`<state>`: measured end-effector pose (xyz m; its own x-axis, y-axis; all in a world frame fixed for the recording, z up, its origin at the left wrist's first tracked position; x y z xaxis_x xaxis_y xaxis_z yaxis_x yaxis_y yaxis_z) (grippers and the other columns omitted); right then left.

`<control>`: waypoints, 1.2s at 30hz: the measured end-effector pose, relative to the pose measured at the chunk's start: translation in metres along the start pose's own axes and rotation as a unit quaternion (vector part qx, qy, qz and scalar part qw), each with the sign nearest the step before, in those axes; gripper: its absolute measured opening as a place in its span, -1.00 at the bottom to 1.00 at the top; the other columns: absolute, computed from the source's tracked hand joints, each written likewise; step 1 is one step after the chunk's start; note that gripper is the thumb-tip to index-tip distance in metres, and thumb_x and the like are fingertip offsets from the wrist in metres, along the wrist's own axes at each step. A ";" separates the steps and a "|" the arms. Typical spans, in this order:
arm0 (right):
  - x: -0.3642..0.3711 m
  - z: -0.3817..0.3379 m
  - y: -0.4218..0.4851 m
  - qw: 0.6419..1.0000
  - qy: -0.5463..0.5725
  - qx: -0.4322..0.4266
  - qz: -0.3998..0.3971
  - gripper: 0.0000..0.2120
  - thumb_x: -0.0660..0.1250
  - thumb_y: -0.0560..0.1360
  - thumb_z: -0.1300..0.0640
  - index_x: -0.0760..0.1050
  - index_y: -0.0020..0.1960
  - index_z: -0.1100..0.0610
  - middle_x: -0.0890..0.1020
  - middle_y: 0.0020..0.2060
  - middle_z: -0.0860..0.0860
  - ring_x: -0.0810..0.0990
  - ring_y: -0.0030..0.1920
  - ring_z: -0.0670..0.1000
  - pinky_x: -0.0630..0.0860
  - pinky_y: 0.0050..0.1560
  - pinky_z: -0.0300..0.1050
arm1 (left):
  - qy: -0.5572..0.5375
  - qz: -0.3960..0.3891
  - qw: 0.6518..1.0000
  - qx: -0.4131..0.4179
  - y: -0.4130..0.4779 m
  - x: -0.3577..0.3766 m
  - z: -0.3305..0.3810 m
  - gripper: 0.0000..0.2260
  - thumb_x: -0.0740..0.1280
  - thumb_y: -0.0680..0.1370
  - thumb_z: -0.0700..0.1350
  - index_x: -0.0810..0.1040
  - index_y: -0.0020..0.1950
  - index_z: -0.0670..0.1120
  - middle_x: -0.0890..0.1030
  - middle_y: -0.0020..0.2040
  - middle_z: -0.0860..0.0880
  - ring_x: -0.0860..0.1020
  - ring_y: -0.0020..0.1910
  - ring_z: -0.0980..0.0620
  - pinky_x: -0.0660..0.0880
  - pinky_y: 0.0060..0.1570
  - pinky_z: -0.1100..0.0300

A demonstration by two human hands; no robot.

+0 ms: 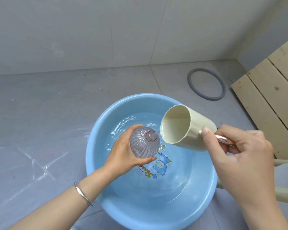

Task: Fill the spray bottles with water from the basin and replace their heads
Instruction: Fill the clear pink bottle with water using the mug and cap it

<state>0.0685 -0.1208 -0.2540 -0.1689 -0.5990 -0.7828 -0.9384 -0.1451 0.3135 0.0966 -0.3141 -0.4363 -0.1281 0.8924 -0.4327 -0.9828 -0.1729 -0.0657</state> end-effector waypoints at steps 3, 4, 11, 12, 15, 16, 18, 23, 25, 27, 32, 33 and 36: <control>0.007 0.022 0.001 0.984 0.157 0.087 -0.011 -0.53 0.40 0.44 0.04 0.26 -0.47 0.25 0.16 -0.58 -0.06 0.12 -0.49 -0.09 0.06 -0.47 -0.28 | -0.013 0.000 1.000 0.003 -0.001 -0.001 0.003 -0.17 0.58 0.13 0.29 0.32 0.33 0.24 0.49 0.24 0.27 0.45 0.22 0.25 0.34 0.21 0.38; 0.010 0.029 0.000 0.976 0.188 0.108 -0.012 -0.53 0.41 0.46 0.11 0.27 -0.45 0.32 0.13 -0.58 -0.09 0.11 -0.50 -0.10 0.05 -0.48 -0.29 | -0.016 0.002 1.000 0.006 0.000 -0.001 0.004 -0.17 0.59 0.13 0.26 0.33 0.33 0.23 0.49 0.23 0.27 0.46 0.22 0.26 0.35 0.22 0.38; 0.033 0.068 -0.015 0.988 0.105 0.109 -0.033 -0.52 0.27 0.39 -0.16 0.40 -0.42 0.25 0.27 -0.58 0.02 0.22 -0.42 -0.03 0.18 -0.34 -0.15 | -0.036 0.020 0.999 0.014 0.000 -0.009 0.008 -0.23 0.56 0.12 0.28 0.33 0.26 0.29 0.48 0.19 0.37 0.47 0.20 0.29 0.34 0.18 0.46; 0.036 0.069 -0.017 0.995 0.054 0.079 -0.029 -0.56 0.27 0.41 -0.14 0.39 -0.45 0.19 0.34 -0.58 0.02 0.24 -0.41 -0.06 0.19 -0.30 -0.13 | -0.037 0.023 0.999 0.014 0.000 -0.010 0.009 -0.24 0.55 0.12 0.28 0.33 0.26 0.29 0.48 0.18 0.37 0.48 0.19 0.30 0.33 0.16 0.47; 0.048 0.061 -0.022 0.992 -0.105 -0.064 -0.028 -0.64 0.22 0.46 -0.04 0.28 -0.47 0.02 0.34 -0.60 -0.07 0.30 -0.45 -0.06 0.13 -0.19 -0.12 | -0.037 0.029 0.999 0.009 0.000 -0.012 0.008 -0.22 0.59 0.12 0.25 0.35 0.27 0.26 0.50 0.17 0.35 0.49 0.17 0.29 0.36 0.15 0.45; 0.051 0.060 -0.024 0.984 -0.142 -0.105 -0.028 -0.66 0.21 0.46 -0.02 0.29 -0.46 0.01 0.34 -0.58 -0.11 0.31 -0.49 -0.09 0.11 -0.19 -0.14 | -0.037 0.030 0.999 0.010 0.001 -0.013 0.008 -0.21 0.61 0.12 0.23 0.35 0.28 0.25 0.51 0.16 0.34 0.50 0.17 0.28 0.37 0.14 0.45; 0.056 0.062 -0.027 0.968 -0.188 -0.165 -0.016 -0.69 0.24 0.46 0.03 0.36 -0.44 0.04 0.38 -0.56 -0.11 0.40 -0.50 0.00 0.08 -0.16 -0.17 | -0.037 0.029 0.999 0.012 0.002 -0.013 0.008 -0.20 0.65 0.14 0.16 0.36 0.28 0.21 0.53 0.16 0.30 0.51 0.17 0.25 0.39 0.16 0.40; 0.063 0.061 -0.037 0.924 -0.257 -0.279 0.038 -0.68 0.27 0.49 0.11 0.36 -0.42 0.07 0.42 -0.52 -0.05 0.47 -0.44 0.07 0.20 -0.17 -0.12 | -0.037 0.030 0.999 0.013 0.002 -0.012 0.010 -0.18 0.65 0.14 0.13 0.37 0.32 0.15 0.53 0.20 0.25 0.51 0.20 0.23 0.42 0.23 0.26; 0.063 0.060 -0.038 0.909 -0.281 -0.302 0.061 -0.67 0.27 0.50 0.12 0.34 -0.43 0.08 0.37 -0.52 -0.03 0.46 -0.42 0.06 0.22 -0.16 -0.10 | -0.043 0.030 0.999 0.012 0.002 -0.012 0.012 -0.18 0.66 0.14 0.12 0.38 0.32 0.14 0.53 0.20 0.25 0.51 0.20 0.23 0.42 0.22 0.28; 0.062 0.059 -0.038 0.898 -0.297 -0.315 0.081 -0.67 0.30 0.48 0.14 0.32 -0.43 0.07 0.33 -0.51 -0.03 0.41 -0.37 0.04 0.23 -0.16 -0.11 | -0.051 0.030 0.998 0.012 0.002 -0.012 0.014 -0.18 0.65 0.13 0.14 0.38 0.31 0.15 0.54 0.19 0.26 0.51 0.20 0.22 0.43 0.22 0.27; 0.070 0.064 -0.038 0.868 -0.348 -0.349 0.058 -0.69 0.40 0.35 0.21 0.29 -0.42 0.07 0.33 -0.51 -0.02 0.44 -0.41 0.05 0.26 -0.10 -0.12 | -0.066 0.029 0.997 0.015 0.002 -0.015 0.020 -0.20 0.59 0.13 0.22 0.39 0.30 0.15 0.54 0.19 0.24 0.51 0.22 0.19 0.42 0.23 0.27; 0.073 0.068 -0.039 0.863 -0.355 -0.358 0.047 -0.70 0.39 0.35 0.20 0.29 -0.41 0.07 0.33 -0.50 -0.02 0.43 -0.42 0.05 0.26 -0.09 -0.12 | -0.067 0.029 0.997 0.014 0.002 -0.015 0.020 -0.20 0.58 0.13 0.23 0.39 0.30 0.14 0.55 0.19 0.25 0.52 0.21 0.21 0.41 0.22 0.30; 0.076 0.076 -0.043 0.853 -0.360 -0.375 0.049 -0.72 0.34 0.39 0.20 0.29 -0.41 0.07 0.33 -0.50 -0.01 0.38 -0.38 0.05 0.27 -0.07 -0.13 | -0.070 0.031 0.997 0.013 0.001 -0.016 0.024 -0.22 0.58 0.11 0.24 0.40 0.28 0.16 0.55 0.15 0.27 0.53 0.17 0.23 0.39 0.15 0.42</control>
<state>0.0729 -0.1008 -0.3676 -0.6306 -0.0374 -0.7752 -0.4977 -0.7469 0.4410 0.0946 -0.3190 -0.4079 -0.2045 0.9299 -0.3056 -0.9751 -0.2208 -0.0193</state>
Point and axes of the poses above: each hand's wrist, its own y-axis towards the middle knuckle, its own x-axis out of the palm, z = x × y, the point moved 4 cm from there along y, towards the middle knuckle
